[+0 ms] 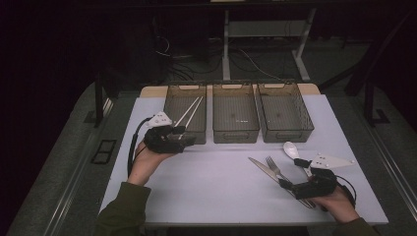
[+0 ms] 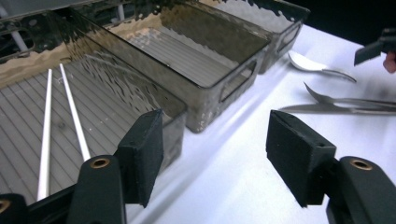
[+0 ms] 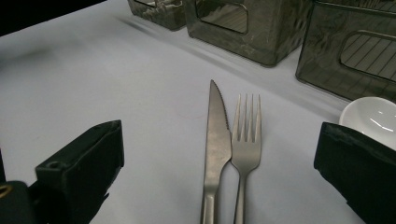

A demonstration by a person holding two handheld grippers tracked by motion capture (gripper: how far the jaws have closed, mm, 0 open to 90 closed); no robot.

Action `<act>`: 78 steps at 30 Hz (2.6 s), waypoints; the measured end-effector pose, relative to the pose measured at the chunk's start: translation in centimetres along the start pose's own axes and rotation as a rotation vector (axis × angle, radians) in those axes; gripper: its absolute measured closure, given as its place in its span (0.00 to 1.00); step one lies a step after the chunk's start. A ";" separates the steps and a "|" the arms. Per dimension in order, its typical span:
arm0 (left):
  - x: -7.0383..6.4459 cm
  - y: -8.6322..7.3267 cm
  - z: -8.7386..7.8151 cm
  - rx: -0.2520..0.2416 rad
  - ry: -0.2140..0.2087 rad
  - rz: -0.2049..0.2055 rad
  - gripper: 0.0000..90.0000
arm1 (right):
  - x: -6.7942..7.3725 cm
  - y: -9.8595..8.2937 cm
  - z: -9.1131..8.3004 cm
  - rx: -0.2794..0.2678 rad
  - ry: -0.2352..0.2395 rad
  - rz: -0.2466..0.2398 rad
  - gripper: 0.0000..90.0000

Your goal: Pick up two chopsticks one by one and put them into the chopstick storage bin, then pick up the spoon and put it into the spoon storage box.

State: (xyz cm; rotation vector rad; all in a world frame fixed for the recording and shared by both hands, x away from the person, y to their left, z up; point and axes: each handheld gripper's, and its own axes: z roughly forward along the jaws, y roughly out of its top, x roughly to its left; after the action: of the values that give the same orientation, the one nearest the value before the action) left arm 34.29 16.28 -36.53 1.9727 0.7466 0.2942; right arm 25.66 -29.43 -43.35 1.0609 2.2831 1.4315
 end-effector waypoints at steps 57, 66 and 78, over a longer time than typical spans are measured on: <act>-4.3 -8.0 -0.3 0.030 -0.086 0.044 0.00 | -3.0 0.0 -1.0 0.198 -0.065 0.044 0.91; -4.3 -8.0 -0.3 0.032 -0.088 0.039 0.00 | -4.6 -0.7 -1.1 0.255 -0.101 0.077 1.00; -4.2 -8.1 -0.2 0.033 -0.092 0.024 0.00 | -5.3 -1.1 -1.1 0.315 -0.158 0.102 1.00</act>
State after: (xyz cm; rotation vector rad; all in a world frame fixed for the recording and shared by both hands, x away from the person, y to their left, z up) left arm 27.81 16.58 -42.91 2.0133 0.6729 0.2054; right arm 28.29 -34.14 -44.63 1.3441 2.4179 0.9972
